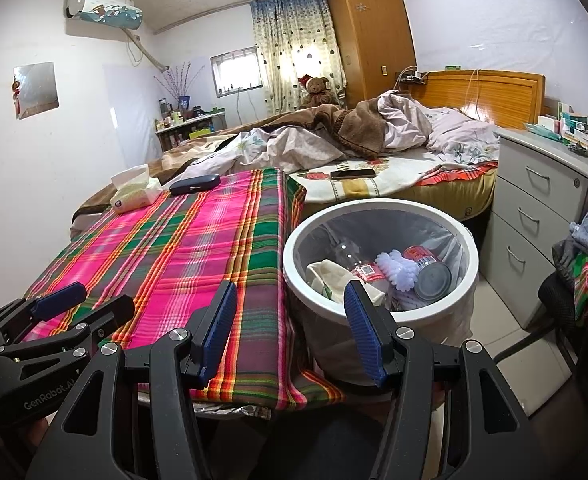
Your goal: Collect trash
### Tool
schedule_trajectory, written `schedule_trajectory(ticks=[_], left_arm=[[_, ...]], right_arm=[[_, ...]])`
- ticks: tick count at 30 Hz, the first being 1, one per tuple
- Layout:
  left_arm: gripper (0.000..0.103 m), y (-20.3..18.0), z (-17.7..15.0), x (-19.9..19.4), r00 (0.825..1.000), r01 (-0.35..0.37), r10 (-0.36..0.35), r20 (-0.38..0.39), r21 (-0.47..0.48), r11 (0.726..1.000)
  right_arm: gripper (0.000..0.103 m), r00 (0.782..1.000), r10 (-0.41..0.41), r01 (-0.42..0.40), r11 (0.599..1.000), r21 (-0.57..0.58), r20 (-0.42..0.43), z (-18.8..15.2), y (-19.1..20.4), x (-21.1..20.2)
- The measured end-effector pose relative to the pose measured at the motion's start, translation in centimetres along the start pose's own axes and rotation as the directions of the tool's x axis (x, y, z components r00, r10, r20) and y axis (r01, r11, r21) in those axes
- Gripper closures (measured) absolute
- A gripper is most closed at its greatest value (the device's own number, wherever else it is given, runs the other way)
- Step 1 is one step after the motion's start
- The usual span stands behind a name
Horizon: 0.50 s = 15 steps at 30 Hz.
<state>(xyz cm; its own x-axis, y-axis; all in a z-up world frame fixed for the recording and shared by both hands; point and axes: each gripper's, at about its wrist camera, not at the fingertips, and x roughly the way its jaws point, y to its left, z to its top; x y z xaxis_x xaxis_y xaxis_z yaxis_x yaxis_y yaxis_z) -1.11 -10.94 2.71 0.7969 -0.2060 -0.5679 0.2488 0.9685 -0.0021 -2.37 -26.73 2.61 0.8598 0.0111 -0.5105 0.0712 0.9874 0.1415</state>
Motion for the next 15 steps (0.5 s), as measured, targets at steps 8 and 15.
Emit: schedule_trajectory(ticks=[8,15], left_arm=[[0.031,-0.12,0.01,-0.02,1.000,0.007,-0.007,-0.002,0.003,1.000],[0.031,-0.14,-0.07,-0.05,1.000,0.005,-0.005,-0.003,0.000,1.000]], right_arm=[[0.046,1.000,-0.002,0.002,1.000,-0.001,0.000,0.01,0.00,0.01],[0.046,1.000,0.000,0.000,1.000,0.000,-0.001,0.01,-0.08,0.06]])
